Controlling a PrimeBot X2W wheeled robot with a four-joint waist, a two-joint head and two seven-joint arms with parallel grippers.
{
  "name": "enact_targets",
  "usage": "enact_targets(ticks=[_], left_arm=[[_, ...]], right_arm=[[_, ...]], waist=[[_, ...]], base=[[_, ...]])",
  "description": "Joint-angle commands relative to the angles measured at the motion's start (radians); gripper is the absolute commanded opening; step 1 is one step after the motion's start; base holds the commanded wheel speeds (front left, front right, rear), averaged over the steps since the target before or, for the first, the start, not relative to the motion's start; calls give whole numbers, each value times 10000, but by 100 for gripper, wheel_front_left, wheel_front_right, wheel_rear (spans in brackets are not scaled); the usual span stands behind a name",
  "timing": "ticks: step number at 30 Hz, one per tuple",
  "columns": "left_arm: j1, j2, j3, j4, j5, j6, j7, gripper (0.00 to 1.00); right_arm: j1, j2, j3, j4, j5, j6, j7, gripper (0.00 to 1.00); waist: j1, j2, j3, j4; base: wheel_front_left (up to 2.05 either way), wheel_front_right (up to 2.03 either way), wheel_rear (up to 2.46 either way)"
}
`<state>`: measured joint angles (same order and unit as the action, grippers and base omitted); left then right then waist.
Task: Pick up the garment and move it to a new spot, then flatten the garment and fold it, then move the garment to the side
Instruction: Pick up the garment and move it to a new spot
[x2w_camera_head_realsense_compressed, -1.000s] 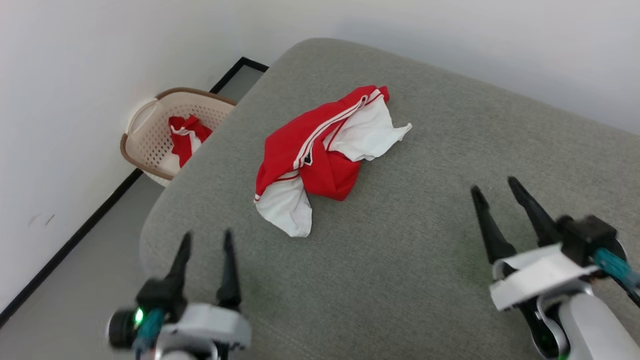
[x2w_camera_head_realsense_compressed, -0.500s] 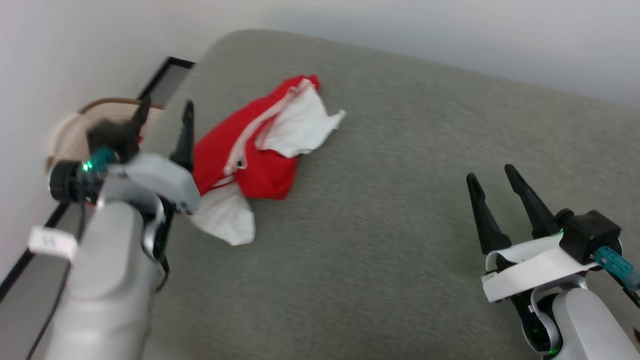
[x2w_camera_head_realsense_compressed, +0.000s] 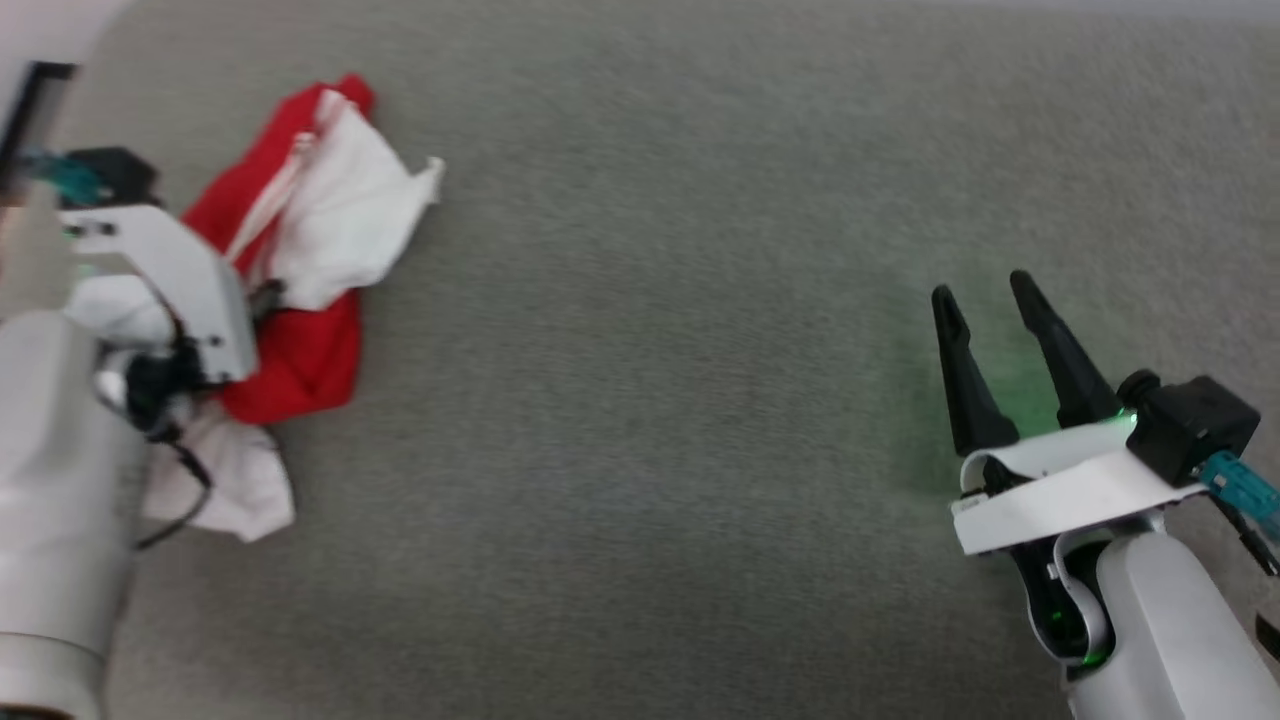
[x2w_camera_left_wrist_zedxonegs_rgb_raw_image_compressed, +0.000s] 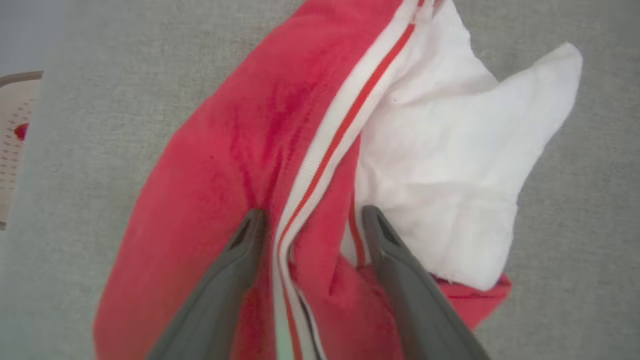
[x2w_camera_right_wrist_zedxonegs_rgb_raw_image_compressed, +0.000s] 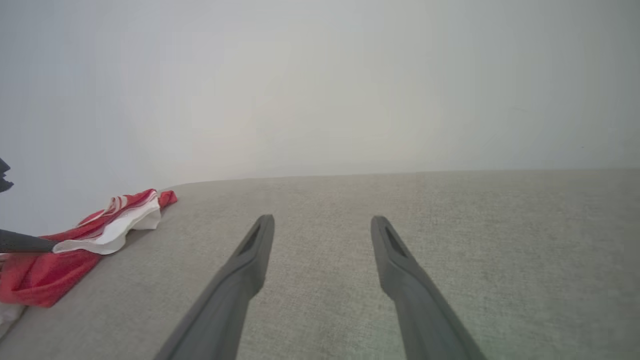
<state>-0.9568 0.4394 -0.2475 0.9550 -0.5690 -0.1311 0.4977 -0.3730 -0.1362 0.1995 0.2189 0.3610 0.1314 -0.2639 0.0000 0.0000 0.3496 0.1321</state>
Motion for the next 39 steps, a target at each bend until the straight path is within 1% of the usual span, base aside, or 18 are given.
enact_targets(ticks=[1,3,5,8,11,12,13,14,15,16,24,28,29,32,35,39], left_arm=[[-195,245,-17,246,-152,20,454,100],[-271,426,-81,549,-231,20,981,100],[-254,426,-117,836,-334,19,1452,100],[-222,384,-147,978,-426,24,1627,100],[-92,220,-208,1174,-594,11,1796,100],[-46,143,-263,1192,-649,11,1834,91],[8,70,-327,1174,-712,-12,1838,66],[60,17,-378,1094,-792,-19,1797,37],[96,-1,-398,1017,-875,-39,1651,11],[106,13,-431,918,-906,-40,1521,0],[-128,527,-597,-23,-996,-50,-271,0],[-300,963,-772,-638,-1033,20,-779,0],[-291,934,-870,-849,-1053,23,-849,0],[-168,602,-1087,-1624,-1309,16,-974,0],[-91,464,-1355,-2688,-1726,15,-672,0],[-47,141,-1762,-4214,-2333,15,95,0]], right_arm=[[-232,78,-39,-92,34,-14,-3,100],[-329,69,-104,-152,45,-14,-3,100],[-412,69,-140,-197,59,-14,-4,100],[-510,78,-130,-240,69,-14,-4,100],[-529,101,-131,-249,64,-14,-4,100],[-542,117,-122,-233,56,-14,-3,100],[-548,131,-134,-224,46,-14,-3,100],[-548,152,-149,-220,42,-14,-3,100],[-541,176,-163,-211,37,-14,-3,100],[-532,196,-169,-208,29,-14,-4,100],[-175,330,-297,-55,-2,-14,-3,100],[64,424,-488,1,17,-14,-4,100],[138,454,-515,5,37,-14,-3,100],[359,563,-655,-9,87,-14,-4,100],[444,667,-744,-63,150,-14,-3,100],[559,756,-861,-124,295,-14,-3,100]], waist=[[0,0,1224,-1215],[0,0,1435,-1390],[0,0,1629,-1519],[0,0,1777,-1612],[0,0,1830,-1680],[0,0,1802,-1693],[0,0,1766,-1691],[0,0,1706,-1683],[0,0,1623,-1667],[0,0,1544,-1649],[0,0,434,-1512],[0,0,-147,-1505],[0,0,-276,-1530],[0,0,-542,-1661],[0,0,-600,-1943],[0,0,-517,-2447]], base=[[0,0,0],[0,0,0],[0,0,0],[0,0,0],[0,0,0],[0,0,0],[0,0,0],[0,0,0],[0,0,0],[0,0,0],[0,0,0],[0,0,0],[0,0,0],[0,0,0],[0,0,0],[0,0,0]])
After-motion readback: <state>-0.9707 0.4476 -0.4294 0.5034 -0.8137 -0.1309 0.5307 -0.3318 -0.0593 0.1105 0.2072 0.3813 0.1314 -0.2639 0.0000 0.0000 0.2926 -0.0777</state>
